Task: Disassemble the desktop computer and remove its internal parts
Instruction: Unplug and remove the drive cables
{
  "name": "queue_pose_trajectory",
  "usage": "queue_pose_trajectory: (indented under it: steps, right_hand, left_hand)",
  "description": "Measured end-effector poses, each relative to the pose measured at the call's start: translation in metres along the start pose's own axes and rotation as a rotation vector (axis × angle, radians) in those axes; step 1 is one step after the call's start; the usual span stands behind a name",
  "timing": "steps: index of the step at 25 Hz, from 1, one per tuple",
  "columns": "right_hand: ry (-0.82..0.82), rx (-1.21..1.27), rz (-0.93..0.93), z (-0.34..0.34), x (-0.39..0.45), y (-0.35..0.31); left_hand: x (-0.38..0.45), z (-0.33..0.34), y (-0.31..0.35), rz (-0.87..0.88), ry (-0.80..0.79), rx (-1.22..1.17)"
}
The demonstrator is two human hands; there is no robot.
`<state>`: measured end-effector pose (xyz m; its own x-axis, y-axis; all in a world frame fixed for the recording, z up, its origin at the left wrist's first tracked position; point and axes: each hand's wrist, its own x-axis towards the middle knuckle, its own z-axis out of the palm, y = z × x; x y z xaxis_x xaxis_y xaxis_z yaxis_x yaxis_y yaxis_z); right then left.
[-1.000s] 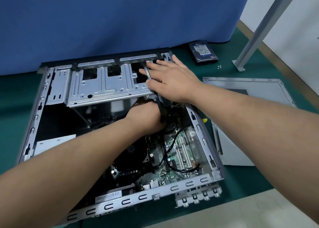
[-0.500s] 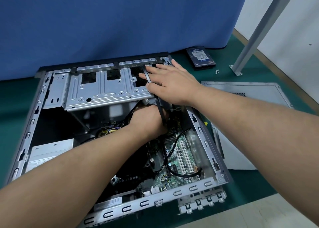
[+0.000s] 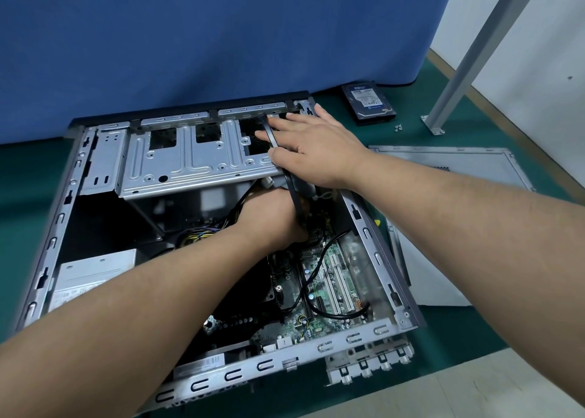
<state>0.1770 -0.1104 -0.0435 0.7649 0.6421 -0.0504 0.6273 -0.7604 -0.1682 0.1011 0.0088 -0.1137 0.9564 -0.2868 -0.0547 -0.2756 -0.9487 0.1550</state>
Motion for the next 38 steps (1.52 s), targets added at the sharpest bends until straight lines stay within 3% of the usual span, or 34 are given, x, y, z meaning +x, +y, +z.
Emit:
queue_pose_trajectory:
  steps: [12,20,24,27,29,31,34,38]
  right_hand:
    - [0.050,0.044,-0.003,0.003,0.000,0.001]
    - [0.061,0.079,-0.013,-0.007,-0.009,-0.003]
    - [0.026,0.078,0.010,-0.012,-0.013,-0.004]
    - [-0.052,0.066,0.032,-0.028,-0.014,-0.012]
    - [-0.048,0.195,0.102,-0.042,-0.013,-0.021]
    - [0.066,0.406,0.237,-0.060,-0.017,-0.035]
    - [0.305,0.773,0.383,-0.079,-0.032,-0.057]
    - [0.284,0.899,0.398,-0.091,-0.054,-0.082]
  left_hand:
    - [-0.009,-0.006,-0.012,0.029,-0.099,-0.207]
    - [-0.045,-0.021,-0.014,0.075,-0.052,-0.097]
    - [-0.057,-0.035,-0.016,0.071,0.003,-0.209]
    - [-0.073,-0.054,-0.012,-0.025,0.023,-0.442]
    - [-0.085,-0.070,-0.010,-0.201,0.058,-0.680]
    - [-0.093,-0.092,-0.012,-0.423,0.079,-1.018]
    - [-0.097,-0.125,-0.014,-0.580,0.160,-1.484]
    - [-0.098,-0.148,-0.011,-0.715,0.267,-2.014]
